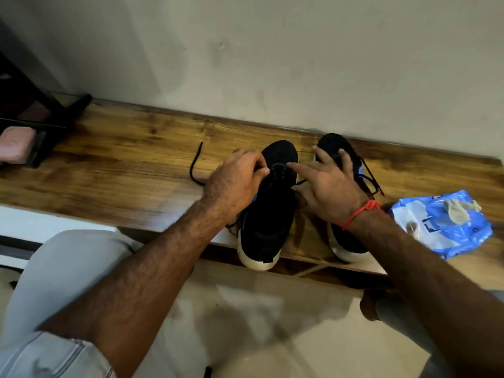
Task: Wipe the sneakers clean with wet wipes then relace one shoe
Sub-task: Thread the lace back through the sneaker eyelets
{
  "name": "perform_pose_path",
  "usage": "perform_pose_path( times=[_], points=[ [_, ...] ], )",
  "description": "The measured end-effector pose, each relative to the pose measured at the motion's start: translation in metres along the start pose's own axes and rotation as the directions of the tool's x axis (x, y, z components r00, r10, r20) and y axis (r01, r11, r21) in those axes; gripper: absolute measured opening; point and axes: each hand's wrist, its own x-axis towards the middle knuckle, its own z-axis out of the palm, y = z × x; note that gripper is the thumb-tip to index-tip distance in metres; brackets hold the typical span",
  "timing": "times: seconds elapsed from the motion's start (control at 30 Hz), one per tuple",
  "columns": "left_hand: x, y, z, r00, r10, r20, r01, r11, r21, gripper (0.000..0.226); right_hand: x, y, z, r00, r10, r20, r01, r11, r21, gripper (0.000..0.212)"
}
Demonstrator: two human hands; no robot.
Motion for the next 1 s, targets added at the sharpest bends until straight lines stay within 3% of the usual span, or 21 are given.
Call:
perform_pose_path(
  times=[0.07, 0.13, 0.2, 0.3, 0.43, 0.53, 0.7, 0.83, 1.0],
  points=[
    [0.001, 0.001, 0.007, 0.999, -0.012, 0.04, 0.013, 1.0, -0.026, 0.024, 0.001, -0.005, 0.001, 0.998, -0.03, 0.058, 0.034, 0.998, -0.059, 0.033],
    [0.001, 0.002, 0.012, 0.993, -0.059, 0.105, 0.06, 0.998, -0.007, 0.051, 0.004, 0.002, -0.003, 0.997, 0.019, 0.078, -0.01, 0.994, -0.111, 0.024],
    [0.0, 0.002, 0.014, 0.988, -0.107, 0.115, 0.104, 0.994, 0.03, 0.069, 0.006, 0.018, -0.011, 0.993, 0.115, 0.023, -0.11, 0.983, -0.148, 0.019],
    [0.0, -0.001, 0.015, 0.988, -0.134, 0.079, 0.134, 0.991, 0.002, 0.076, 0.007, 0.043, -0.021, 0.969, 0.232, -0.078, -0.241, 0.961, -0.138, 0.014],
    [0.002, -0.005, 0.018, 0.978, -0.177, 0.11, 0.179, 0.984, -0.01, 0.073, 0.001, 0.022, -0.014, 0.993, 0.1, -0.062, -0.101, 0.995, -0.019, 0.041],
    [0.003, -0.006, 0.016, 0.968, -0.218, 0.126, 0.219, 0.976, 0.007, 0.067, -0.002, -0.004, -0.003, 0.998, -0.01, 0.059, 0.013, 0.998, -0.061, 0.032],
    [0.003, 0.0, 0.012, 0.962, -0.215, 0.169, 0.21, 0.976, 0.049, 0.035, 0.006, 0.016, -0.015, 0.99, 0.13, 0.048, -0.122, 0.983, -0.136, 0.027],
    [0.002, -0.002, 0.002, 0.945, -0.208, 0.252, 0.218, 0.976, -0.011, 0.034, 0.004, 0.009, -0.012, 0.996, 0.067, 0.051, -0.067, 0.998, 0.002, 0.029],
    [0.003, -0.003, 0.003, 0.937, -0.201, 0.284, 0.213, 0.977, -0.011, 0.021, 0.002, -0.008, 0.008, 0.996, 0.031, 0.08, -0.032, 0.999, 0.003, 0.021]
  ],
)
